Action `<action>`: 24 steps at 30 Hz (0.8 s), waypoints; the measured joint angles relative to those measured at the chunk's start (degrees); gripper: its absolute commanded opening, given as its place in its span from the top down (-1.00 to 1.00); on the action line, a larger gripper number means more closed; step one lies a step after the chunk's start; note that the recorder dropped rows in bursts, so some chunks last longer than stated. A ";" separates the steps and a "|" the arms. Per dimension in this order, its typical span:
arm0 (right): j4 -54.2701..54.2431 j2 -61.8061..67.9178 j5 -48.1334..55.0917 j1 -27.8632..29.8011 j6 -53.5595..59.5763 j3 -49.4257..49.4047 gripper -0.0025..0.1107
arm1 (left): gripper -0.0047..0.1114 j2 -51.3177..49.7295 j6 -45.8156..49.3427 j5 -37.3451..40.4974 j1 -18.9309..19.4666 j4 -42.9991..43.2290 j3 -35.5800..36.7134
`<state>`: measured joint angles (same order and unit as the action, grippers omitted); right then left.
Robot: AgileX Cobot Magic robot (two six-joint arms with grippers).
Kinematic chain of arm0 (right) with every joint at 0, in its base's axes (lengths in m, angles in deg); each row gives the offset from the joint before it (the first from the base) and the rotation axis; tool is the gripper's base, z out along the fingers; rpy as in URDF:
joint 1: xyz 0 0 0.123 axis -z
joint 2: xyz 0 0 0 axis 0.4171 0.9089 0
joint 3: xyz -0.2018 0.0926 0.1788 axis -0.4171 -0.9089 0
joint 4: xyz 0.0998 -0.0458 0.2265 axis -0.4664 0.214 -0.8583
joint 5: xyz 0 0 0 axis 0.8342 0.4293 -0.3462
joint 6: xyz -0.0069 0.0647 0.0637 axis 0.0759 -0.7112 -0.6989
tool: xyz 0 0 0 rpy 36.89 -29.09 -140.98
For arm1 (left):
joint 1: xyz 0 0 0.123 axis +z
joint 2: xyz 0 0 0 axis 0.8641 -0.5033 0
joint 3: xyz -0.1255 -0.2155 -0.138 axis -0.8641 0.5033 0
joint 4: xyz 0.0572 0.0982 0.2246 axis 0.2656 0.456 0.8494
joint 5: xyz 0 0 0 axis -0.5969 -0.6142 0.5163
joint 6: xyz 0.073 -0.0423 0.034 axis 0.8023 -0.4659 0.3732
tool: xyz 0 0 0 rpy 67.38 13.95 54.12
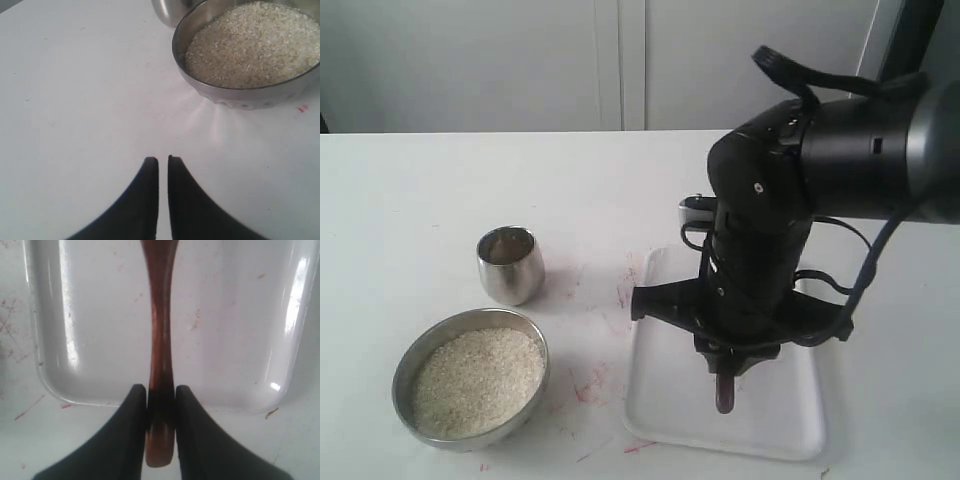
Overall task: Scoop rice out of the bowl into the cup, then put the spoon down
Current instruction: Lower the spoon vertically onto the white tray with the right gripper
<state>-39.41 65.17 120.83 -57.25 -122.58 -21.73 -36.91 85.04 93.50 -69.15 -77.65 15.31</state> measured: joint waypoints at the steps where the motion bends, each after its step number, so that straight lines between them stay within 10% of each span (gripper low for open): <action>1: 0.00 0.00 0.00 0.08 0.38 0.00 0.96 | 0.67 0.00 0.00 0.00 0.00 0.00 0.00; 24: -2.28 7.29 -0.88 0.28 5.52 0.00 0.96 | 0.67 0.00 0.00 0.00 0.00 0.00 0.00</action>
<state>-41.69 72.46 119.96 -56.97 -117.06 -21.73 -36.91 85.04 93.50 -69.15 -77.65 15.31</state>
